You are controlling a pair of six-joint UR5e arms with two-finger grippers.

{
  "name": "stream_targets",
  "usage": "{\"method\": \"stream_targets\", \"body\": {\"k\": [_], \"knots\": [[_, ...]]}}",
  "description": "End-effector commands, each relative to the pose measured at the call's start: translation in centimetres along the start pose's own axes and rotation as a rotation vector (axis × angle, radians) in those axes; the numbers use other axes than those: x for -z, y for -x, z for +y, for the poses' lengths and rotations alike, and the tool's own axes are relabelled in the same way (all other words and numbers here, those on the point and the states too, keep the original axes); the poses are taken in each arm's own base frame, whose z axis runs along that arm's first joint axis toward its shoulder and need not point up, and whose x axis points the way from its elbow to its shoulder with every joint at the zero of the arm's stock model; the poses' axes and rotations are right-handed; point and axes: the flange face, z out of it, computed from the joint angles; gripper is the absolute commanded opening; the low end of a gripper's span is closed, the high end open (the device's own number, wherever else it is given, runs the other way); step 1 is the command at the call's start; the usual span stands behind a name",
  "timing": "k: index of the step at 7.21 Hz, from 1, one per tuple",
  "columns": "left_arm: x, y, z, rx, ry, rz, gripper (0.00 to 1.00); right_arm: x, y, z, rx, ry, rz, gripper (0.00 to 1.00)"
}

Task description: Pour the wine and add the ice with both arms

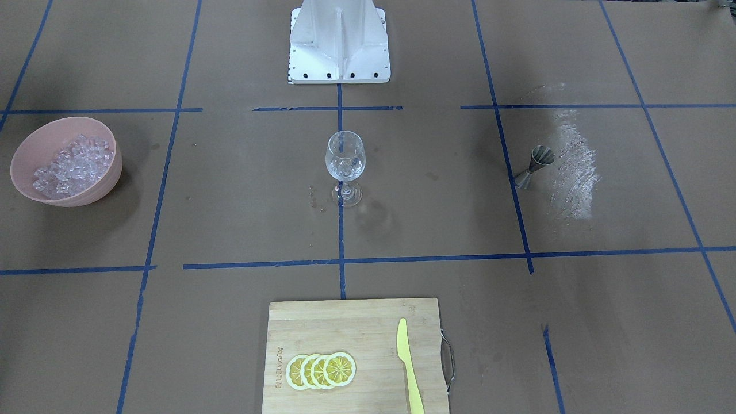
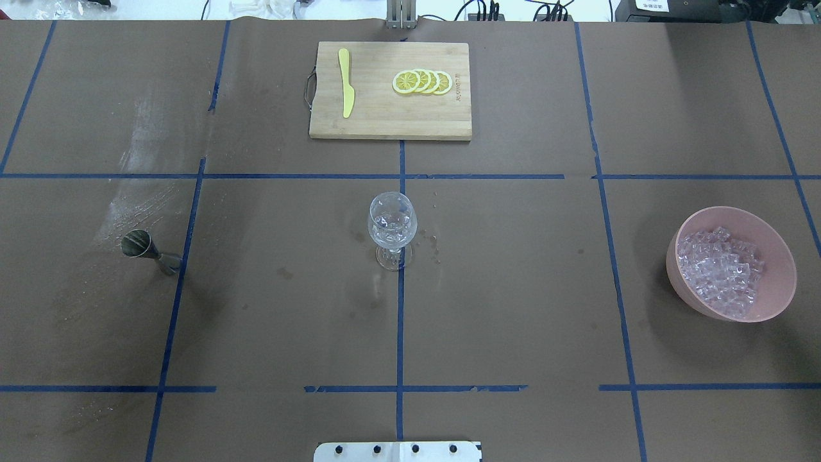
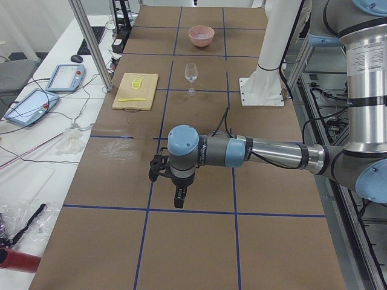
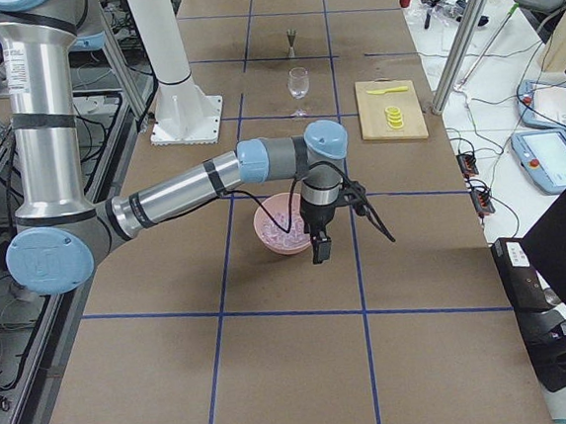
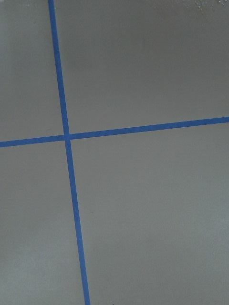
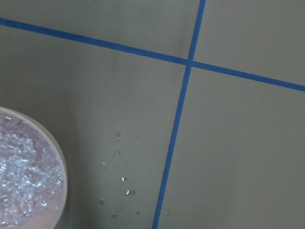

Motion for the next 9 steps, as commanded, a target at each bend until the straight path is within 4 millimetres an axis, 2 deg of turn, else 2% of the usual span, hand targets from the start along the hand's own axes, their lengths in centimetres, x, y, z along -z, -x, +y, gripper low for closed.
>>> {"method": "stream_targets", "body": {"k": [1, 4, 9], "knots": [[0.0, -0.1, 0.0, -0.002, 0.0, 0.001, 1.0, -1.1, -1.9, 2.1, -0.016, 0.018, -0.04, 1.0], [-0.5, 0.2, 0.9, 0.011, 0.014, 0.005, 1.0, -3.1, -3.0, 5.1, -0.02, -0.02, -0.105, 1.0], [-0.8, 0.4, 1.2, 0.032, 0.039, 0.007, 1.0, -3.2, -3.0, 5.2, -0.021, -0.019, -0.112, 1.0]]}}
